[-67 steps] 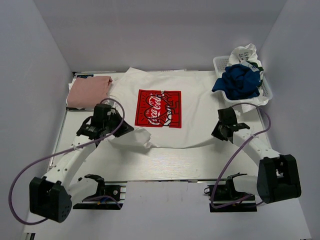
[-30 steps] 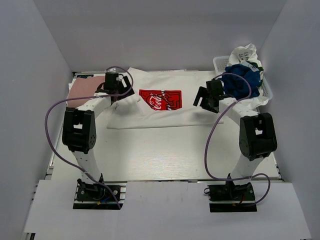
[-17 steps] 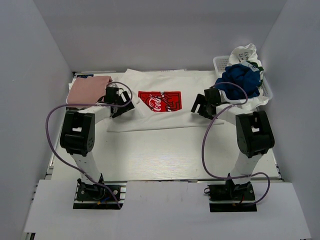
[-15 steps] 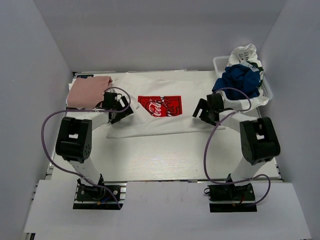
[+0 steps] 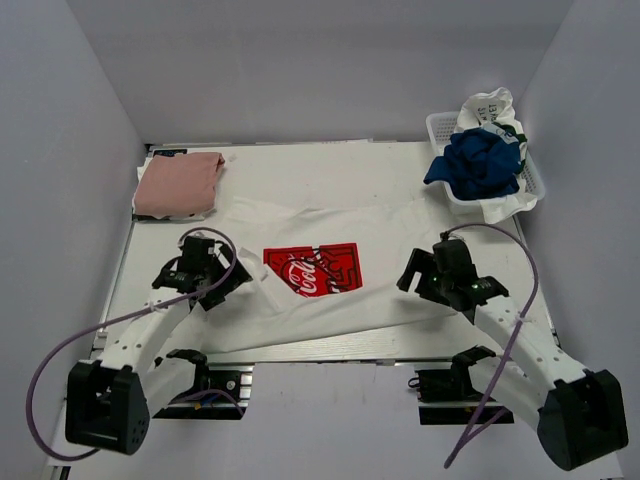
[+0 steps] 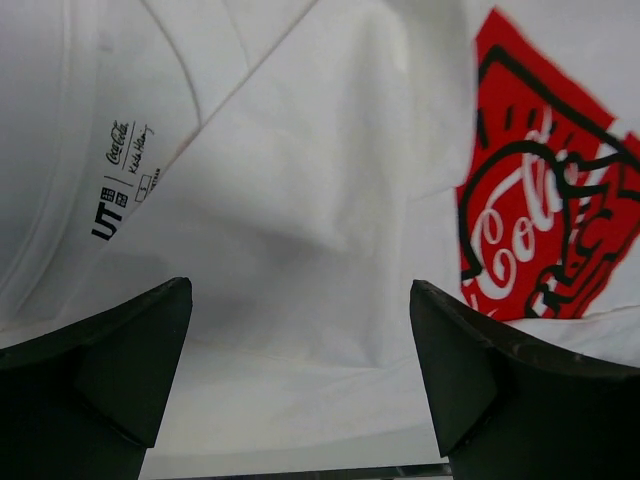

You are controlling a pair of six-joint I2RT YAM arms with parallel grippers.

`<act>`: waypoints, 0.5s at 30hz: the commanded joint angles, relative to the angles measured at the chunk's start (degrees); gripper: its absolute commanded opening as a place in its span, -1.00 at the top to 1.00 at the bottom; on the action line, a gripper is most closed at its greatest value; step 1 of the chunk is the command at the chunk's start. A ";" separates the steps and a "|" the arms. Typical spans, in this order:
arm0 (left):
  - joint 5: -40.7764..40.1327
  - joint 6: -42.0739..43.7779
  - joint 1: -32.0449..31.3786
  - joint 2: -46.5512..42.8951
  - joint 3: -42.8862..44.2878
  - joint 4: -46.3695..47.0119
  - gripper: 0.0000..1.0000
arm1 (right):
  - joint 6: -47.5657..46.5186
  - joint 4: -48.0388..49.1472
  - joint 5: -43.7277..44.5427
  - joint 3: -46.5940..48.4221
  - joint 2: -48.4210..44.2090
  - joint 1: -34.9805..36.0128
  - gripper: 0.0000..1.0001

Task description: Fold and stack the t-shirts

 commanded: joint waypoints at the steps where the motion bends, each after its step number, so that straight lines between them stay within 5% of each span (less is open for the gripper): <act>1: -3.09 0.76 0.15 -3.92 6.29 -2.19 -0.99 | -4.91 -1.97 4.21 7.00 -2.52 1.07 -0.81; 7: -9.86 6.56 1.38 11.87 24.12 -0.60 -0.99 | -5.89 5.78 10.80 15.44 10.72 0.54 -0.81; 15: -12.86 17.53 1.38 47.79 57.78 -4.29 -0.99 | -7.46 5.87 15.67 32.66 33.92 -3.32 -0.81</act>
